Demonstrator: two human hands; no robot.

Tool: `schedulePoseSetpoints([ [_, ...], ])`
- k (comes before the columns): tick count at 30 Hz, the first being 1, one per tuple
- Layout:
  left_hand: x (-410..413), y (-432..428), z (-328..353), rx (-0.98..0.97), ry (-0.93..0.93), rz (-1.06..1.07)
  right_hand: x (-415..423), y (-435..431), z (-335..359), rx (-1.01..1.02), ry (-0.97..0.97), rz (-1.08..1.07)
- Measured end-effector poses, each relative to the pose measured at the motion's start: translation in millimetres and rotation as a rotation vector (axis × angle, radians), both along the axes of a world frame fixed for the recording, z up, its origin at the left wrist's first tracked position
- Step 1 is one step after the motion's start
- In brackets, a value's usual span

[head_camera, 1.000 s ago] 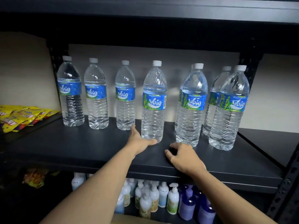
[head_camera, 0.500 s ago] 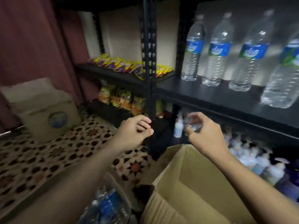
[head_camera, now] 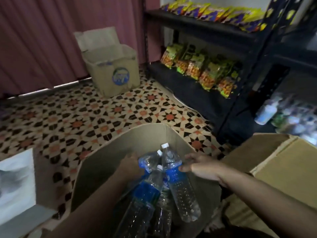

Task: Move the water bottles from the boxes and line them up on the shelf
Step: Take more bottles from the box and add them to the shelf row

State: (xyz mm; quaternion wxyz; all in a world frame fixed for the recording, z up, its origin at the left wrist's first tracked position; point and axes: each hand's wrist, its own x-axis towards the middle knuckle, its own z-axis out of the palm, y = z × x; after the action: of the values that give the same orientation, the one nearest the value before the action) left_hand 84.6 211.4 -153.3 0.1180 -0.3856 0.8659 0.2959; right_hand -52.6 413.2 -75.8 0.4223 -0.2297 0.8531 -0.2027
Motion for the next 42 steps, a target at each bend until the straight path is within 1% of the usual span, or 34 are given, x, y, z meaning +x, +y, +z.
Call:
schedulePoseSetpoints([
  [2,3.1,-10.9,-22.2,-0.001,-0.023,0.037,4.2,-17.5,-17.9,0.056,0.016,0.044],
  [5,8.2,-25.2,-52.2,0.039,-0.046,0.082,0.1,-36.1,-54.2,0.162,0.177,0.183],
  [8,14.6,-33.6,-80.1,0.050,-0.078,0.158,-5.2,-48.2,-81.0,0.246,0.196,0.162],
  [10,19.7,-33.7,-93.8,0.051,-0.045,0.214,-3.4,-57.9,-92.3,0.328,0.225,0.199],
  [11,23.7,-33.7,-104.4,0.087,-0.019,0.254,-1.5,-62.4,-97.0,0.364,0.235,0.214],
  [13,31.0,-31.3,-120.8,0.137,0.073,0.314,-0.3,-71.6,-120.2,0.391,0.225,0.128],
  [16,41.2,-39.2,-167.1,0.163,0.133,0.342,6.2,-79.4,-163.7,0.410,0.229,-0.080],
  [18,41.4,-40.7,-171.8,0.142,0.136,0.339,19.6,-78.8,-179.3,0.383,0.275,-0.218],
  [20,39.0,-40.1,-161.2,0.086,0.123,0.284,30.3,-76.0,-188.6,0.338,0.371,-0.333],
  [22,40.7,-39.9,-160.8,0.055,0.136,0.264,36.3,-72.6,-195.3,0.333,0.446,-0.360],
  [23,43.1,-39.8,-162.2,0.022,0.119,0.253,36.9,-71.8,-197.2,0.335,0.454,-0.365],
  [25,43.8,-37.2,-154.9,-0.032,0.085,0.239,34.6,-71.0,-199.6,0.319,0.398,-0.380],
  [27,42.0,-35.8,-145.9,0.011,0.108,0.267,34.2,-69.3,-205.1,0.275,0.327,-0.432],
  [29,40.8,-37.8,-140.6,0.095,0.079,0.295,36.8,-72.5,-213.0,0.228,0.356,-0.469],
  [31,38.0,-41.9,-135.4,0.165,-0.011,0.274,37.1,-74.8,-217.7,0.203,0.440,-0.495],
  [32,37.1,-44.1,-133.6,0.181,-0.045,0.273,35.7,-74.1,-218.3,0.178,0.449,-0.517],
  [35,36.2,-45.7,-129.2,0.148,-0.075,0.188,26.6,-65.1,-214.3,0.095,0.388,-0.481],
  [39,35.4,-39.3,-121.8,0.089,-0.082,0.159,15.9,-62.5,-208.4,0.129,0.332,-0.459],
  [42,36.0,-39.1,-115.8,0.114,-0.085,0.170,14.0,-64.0,-201.6,0.112,0.306,-0.448],
])
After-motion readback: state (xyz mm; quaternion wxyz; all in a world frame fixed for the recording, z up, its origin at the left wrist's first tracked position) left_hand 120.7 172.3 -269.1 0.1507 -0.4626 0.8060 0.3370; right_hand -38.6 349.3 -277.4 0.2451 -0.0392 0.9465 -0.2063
